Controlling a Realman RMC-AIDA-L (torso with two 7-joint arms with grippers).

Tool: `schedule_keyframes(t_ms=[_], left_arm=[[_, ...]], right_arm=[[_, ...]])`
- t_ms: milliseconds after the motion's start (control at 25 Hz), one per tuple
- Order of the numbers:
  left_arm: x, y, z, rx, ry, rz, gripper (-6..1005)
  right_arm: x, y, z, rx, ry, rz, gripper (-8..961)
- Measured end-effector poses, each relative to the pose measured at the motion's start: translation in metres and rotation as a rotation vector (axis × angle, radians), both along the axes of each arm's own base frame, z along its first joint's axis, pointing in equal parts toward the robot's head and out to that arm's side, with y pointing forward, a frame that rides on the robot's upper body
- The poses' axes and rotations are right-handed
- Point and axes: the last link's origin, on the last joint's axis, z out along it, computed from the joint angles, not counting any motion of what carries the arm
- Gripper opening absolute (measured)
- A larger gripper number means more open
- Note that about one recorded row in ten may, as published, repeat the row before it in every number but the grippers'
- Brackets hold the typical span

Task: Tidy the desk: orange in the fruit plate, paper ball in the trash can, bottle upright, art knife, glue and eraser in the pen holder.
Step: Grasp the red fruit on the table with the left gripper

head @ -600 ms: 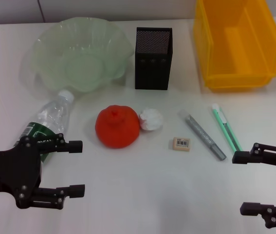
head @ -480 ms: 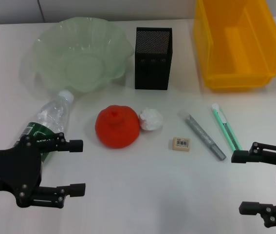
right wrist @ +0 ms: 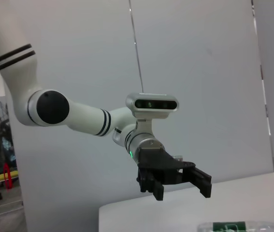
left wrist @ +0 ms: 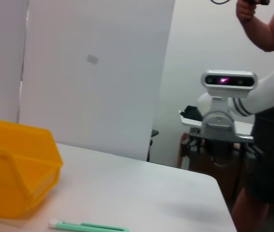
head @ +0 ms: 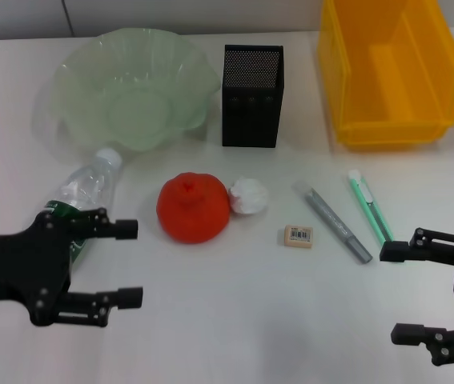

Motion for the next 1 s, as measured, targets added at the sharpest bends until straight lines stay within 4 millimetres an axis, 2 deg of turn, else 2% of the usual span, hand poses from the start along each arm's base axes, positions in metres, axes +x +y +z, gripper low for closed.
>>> schedule_keyframes(t_ms=[80, 160, 200, 280, 440, 600, 720, 840, 920, 1000], left_arm=[[0.001, 0.002, 0.0, 0.004, 0.003, 0.005, 802], [0.003, 0.012, -0.001, 0.02, 0.016, 0.031, 799], [0.007, 0.025, -0.002, 0.041, 0.033, 0.056, 797], [0.009, 0.031, -0.004, 0.052, 0.04, 0.063, 794], [0.022, 0.06, -0.018, 0.111, 0.093, 0.069, 786], [0.024, 0.087, -0.04, 0.159, 0.182, 0.119, 780], [0.022, 0.094, -0.053, 0.167, 0.238, 0.133, 774], [0.021, 0.096, -0.058, 0.172, 0.265, 0.133, 769], [0.02, 0.096, -0.075, 0.155, 0.341, 0.104, 766], [0.02, 0.096, -0.075, 0.155, 0.341, 0.104, 762]], right_arm=[[0.003, 0.001, 0.0, 0.016, -0.007, -0.018, 831], [0.004, 0.001, 0.0, 0.026, -0.01, -0.029, 831], [0.007, 0.001, -0.001, 0.041, -0.016, -0.052, 831], [0.011, 0.0, -0.001, 0.053, -0.025, -0.076, 831], [0.015, -0.001, -0.003, 0.064, -0.033, -0.101, 832], [0.017, -0.004, -0.006, 0.061, -0.021, -0.124, 832], [0.018, -0.004, -0.006, 0.064, -0.023, -0.128, 832], [0.02, -0.005, -0.006, 0.081, -0.027, -0.14, 832], [0.022, -0.005, -0.007, 0.088, -0.026, -0.149, 832], [0.022, -0.005, -0.008, 0.088, -0.023, -0.155, 832]])
